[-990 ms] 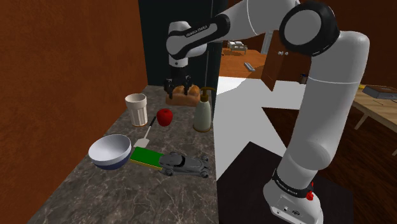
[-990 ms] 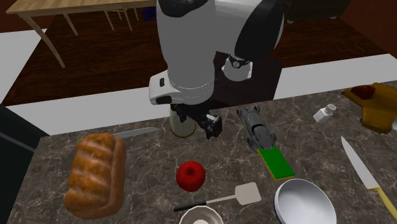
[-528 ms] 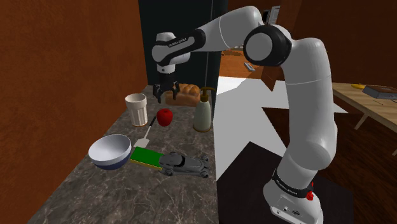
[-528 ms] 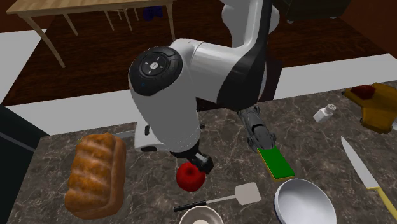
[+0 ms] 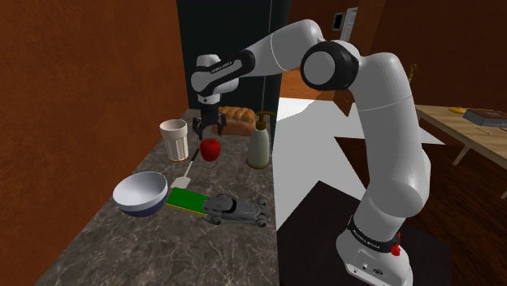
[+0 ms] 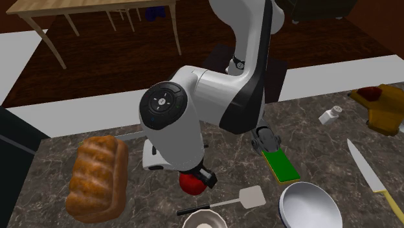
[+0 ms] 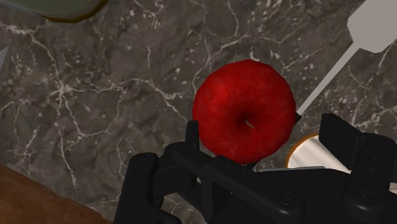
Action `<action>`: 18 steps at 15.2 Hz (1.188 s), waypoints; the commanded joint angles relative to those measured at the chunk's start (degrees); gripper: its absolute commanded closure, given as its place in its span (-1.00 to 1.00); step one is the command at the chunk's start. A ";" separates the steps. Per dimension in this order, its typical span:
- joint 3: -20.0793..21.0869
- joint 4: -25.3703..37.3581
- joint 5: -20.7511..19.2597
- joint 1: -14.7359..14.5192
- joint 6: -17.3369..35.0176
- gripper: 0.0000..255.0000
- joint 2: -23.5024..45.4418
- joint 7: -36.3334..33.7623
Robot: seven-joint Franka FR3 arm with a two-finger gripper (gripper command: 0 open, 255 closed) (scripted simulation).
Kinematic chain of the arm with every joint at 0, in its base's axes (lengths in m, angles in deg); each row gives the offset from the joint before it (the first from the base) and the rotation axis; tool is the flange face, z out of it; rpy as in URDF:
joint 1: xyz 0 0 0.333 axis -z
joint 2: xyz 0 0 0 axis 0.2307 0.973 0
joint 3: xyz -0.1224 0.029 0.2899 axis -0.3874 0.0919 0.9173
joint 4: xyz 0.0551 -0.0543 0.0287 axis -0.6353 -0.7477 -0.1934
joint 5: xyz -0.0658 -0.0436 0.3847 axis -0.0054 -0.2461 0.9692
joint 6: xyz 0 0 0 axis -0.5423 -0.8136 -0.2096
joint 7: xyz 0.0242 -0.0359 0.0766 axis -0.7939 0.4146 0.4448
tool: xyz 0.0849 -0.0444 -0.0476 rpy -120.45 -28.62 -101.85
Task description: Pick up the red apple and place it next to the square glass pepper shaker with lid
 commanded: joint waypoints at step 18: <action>0.01 -0.67 0.02 0.01 0.79 1.00 0.09 0.06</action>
